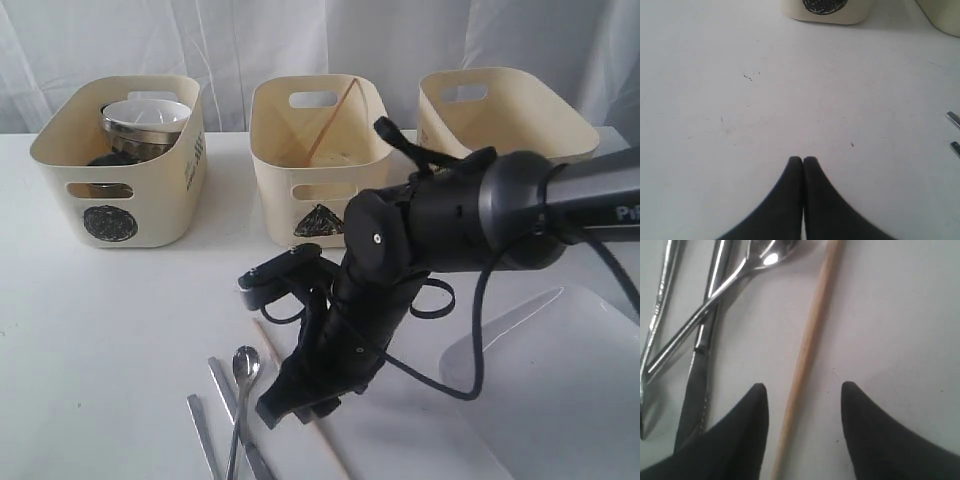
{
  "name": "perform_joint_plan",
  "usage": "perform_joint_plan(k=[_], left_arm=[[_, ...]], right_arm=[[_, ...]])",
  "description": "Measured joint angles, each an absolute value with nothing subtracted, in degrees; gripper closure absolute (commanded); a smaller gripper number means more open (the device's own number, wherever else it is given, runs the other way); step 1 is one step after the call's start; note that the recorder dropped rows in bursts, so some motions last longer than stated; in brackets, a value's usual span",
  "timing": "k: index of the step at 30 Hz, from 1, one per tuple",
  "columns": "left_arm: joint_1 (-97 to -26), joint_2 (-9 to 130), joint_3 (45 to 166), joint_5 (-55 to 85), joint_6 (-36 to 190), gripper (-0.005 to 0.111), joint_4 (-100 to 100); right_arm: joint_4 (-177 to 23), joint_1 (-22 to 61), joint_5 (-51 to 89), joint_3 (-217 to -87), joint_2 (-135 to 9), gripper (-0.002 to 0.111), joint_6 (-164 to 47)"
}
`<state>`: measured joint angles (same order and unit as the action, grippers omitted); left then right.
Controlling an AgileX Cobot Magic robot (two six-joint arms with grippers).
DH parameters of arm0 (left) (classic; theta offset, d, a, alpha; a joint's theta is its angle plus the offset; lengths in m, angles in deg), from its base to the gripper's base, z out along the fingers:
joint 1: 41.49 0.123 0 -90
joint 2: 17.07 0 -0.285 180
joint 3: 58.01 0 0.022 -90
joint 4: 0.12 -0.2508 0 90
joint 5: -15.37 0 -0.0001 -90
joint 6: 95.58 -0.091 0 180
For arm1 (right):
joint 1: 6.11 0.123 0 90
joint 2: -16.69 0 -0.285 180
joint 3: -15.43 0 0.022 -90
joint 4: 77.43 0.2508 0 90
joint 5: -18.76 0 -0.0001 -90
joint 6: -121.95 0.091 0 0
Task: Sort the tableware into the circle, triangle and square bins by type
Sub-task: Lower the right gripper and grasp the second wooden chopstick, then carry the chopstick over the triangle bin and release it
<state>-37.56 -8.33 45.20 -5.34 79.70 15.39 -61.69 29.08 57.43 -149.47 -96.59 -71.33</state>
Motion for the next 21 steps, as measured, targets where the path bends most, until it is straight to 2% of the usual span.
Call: perform_joint_plan(k=[6, 8, 10, 12, 13, 18, 21], left_arm=[[-37.56, -8.33, 45.20, -5.44, 79.70, 0.107, 15.39], [-37.56, -8.33, 45.20, -5.44, 79.70, 0.107, 15.39], [-37.56, -8.33, 45.20, -5.44, 79.70, 0.107, 15.39], [-37.56, -8.33, 45.20, -5.44, 79.70, 0.107, 15.39], [-37.56, -8.33, 45.20, -5.44, 79.70, 0.107, 15.39], [-37.56, -8.33, 45.20, -5.44, 79.70, 0.107, 15.39], [-37.56, -8.33, 45.20, -5.44, 79.70, 0.107, 15.39]], right_arm=[[-61.51, 29.45, 56.76, -149.59, -100.55, 0.064, -71.20], [-61.88, 29.78, 56.76, -149.68, -100.76, 0.068, -71.10], [-63.23, 30.18, 56.67, -150.11, -101.32, 0.081, -71.10], [-65.39, 30.51, 56.55, -150.22, -101.65, 0.102, -70.26], [-66.73, 30.51, 56.46, -150.33, -101.82, 0.108, -69.42], [-68.16, 30.51, 55.88, -150.54, -101.94, 0.108, -68.17], [-68.98, 30.51, 61.28, -153.85, -102.08, 0.108, -67.12]])
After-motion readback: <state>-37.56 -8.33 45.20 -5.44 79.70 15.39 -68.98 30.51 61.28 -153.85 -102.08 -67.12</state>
